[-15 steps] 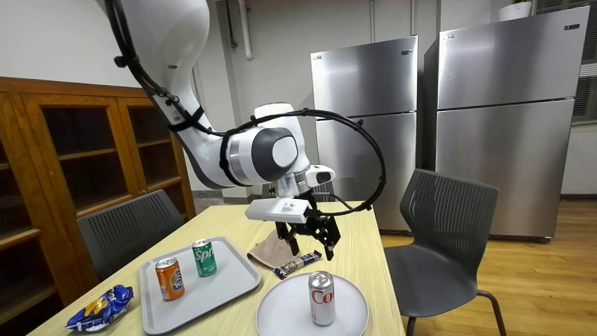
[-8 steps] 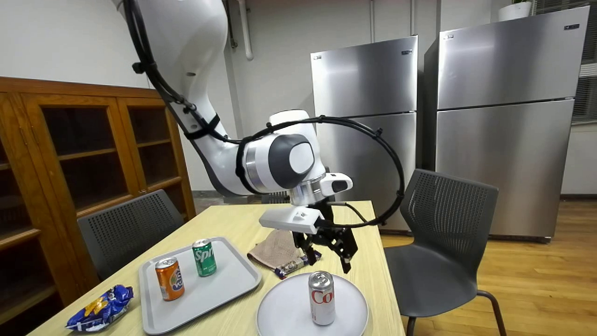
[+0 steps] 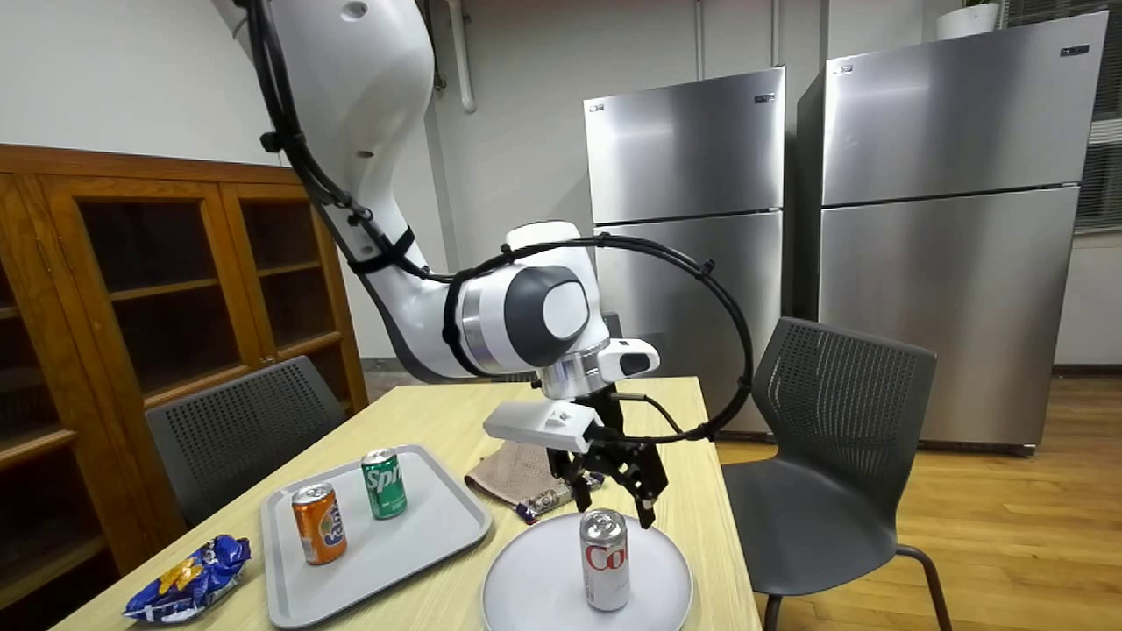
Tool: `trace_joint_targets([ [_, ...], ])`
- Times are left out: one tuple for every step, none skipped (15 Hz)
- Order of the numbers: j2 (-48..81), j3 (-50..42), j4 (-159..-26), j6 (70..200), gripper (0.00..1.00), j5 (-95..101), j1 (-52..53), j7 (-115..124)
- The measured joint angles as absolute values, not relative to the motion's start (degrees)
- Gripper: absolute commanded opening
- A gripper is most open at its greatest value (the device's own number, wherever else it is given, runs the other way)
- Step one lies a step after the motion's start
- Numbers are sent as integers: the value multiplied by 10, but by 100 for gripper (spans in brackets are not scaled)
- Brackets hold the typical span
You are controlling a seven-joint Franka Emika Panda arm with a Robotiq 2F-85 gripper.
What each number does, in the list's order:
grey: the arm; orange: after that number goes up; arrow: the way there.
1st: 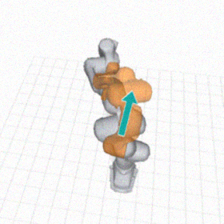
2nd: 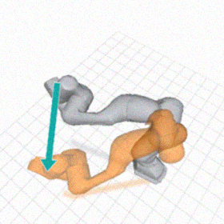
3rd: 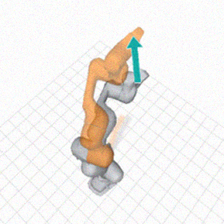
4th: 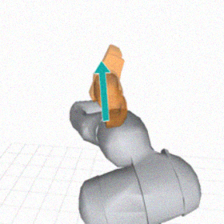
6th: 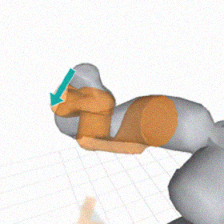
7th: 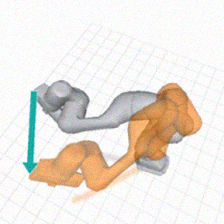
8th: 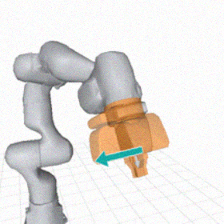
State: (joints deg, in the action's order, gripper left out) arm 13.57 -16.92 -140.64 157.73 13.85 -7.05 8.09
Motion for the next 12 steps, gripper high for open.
trace_joint_targets([
  [139, -169, -1407, 1577, 100, 140, -68, 83],
  [142, -169, -1407, 1577, 100, 141, -65, 85],
  [145, -169, -1407, 1577, 100, 141, -62, 85],
  [148, -169, -1407, 1577, 100, 141, -59, 87],
  [151, -169, -1407, 1577, 100, 141, -56, 88],
  [153, -169, -1407, 1577, 100, 141, -54, 89],
  [155, -169, -1407, 1577, 100, 141, -52, 90],
  [157, -169, -1407, 1577, 100, 141, -52, 91],
  [159, -169, -1407, 1577, 100, 141, -51, 92],
  [161, -169, -1407, 1578, 100, 141, -51, 94],
  [163, -169, -1407, 1578, 100, 141, -51, 95],
  [165, -169, -1408, 1579, 100, 141, -50, 95],
])
